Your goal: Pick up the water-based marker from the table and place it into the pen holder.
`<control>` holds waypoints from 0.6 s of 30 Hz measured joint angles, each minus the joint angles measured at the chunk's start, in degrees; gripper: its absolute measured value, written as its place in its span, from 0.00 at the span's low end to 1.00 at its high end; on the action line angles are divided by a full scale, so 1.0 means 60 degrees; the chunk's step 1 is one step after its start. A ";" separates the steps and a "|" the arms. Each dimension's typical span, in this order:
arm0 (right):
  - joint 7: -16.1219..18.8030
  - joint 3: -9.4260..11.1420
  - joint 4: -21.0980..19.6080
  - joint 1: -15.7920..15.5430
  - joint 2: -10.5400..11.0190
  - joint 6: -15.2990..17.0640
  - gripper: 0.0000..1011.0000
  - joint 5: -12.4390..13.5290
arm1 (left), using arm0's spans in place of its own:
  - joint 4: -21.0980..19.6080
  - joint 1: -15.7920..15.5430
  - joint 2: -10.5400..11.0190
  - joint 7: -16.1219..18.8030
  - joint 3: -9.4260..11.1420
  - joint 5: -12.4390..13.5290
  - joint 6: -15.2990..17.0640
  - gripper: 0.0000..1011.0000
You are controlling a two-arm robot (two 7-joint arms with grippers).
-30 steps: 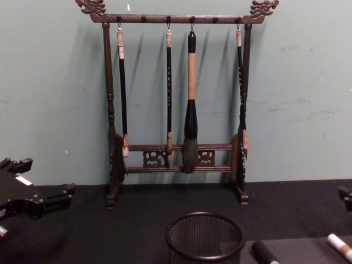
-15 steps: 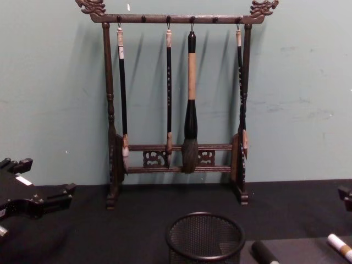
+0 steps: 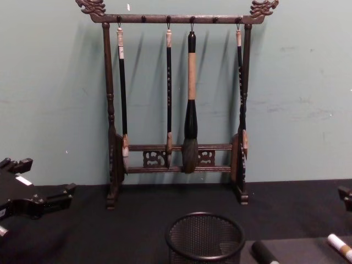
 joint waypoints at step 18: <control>0.0000 0.0000 0.0000 0.0000 -0.0001 0.0000 0.99 0.0000 | 0.0000 0.0000 0.0000 0.0000 0.0000 0.0000 0.0000 0.99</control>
